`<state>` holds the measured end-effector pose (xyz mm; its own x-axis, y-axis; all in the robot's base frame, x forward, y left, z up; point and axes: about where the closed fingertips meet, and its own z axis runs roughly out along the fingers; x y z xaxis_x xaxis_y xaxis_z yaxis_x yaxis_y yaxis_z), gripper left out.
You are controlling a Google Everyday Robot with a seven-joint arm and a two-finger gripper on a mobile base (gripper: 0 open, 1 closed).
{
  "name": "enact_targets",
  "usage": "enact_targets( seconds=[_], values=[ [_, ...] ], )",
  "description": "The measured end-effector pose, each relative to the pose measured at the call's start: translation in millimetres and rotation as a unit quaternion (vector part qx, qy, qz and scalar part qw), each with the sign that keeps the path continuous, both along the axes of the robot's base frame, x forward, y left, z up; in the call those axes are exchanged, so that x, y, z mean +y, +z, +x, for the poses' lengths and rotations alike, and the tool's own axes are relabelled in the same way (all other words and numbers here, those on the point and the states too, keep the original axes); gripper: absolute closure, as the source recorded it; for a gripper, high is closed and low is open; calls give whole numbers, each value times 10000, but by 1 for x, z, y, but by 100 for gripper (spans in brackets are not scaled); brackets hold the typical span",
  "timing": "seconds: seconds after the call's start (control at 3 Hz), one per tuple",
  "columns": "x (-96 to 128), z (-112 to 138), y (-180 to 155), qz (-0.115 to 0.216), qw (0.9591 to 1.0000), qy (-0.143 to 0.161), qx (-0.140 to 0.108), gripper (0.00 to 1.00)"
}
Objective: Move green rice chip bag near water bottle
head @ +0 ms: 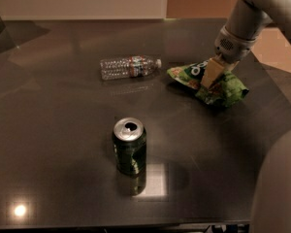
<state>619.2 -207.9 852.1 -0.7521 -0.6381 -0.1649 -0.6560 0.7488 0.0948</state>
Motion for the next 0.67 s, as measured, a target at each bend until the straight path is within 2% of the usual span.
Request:
enact_targets(
  seconds=[0.33,0.67],
  values=[
    [18,28,0,208,9976,639,-144,100],
    [29,43,-1,307,9948,952,-215,100]
  ],
)
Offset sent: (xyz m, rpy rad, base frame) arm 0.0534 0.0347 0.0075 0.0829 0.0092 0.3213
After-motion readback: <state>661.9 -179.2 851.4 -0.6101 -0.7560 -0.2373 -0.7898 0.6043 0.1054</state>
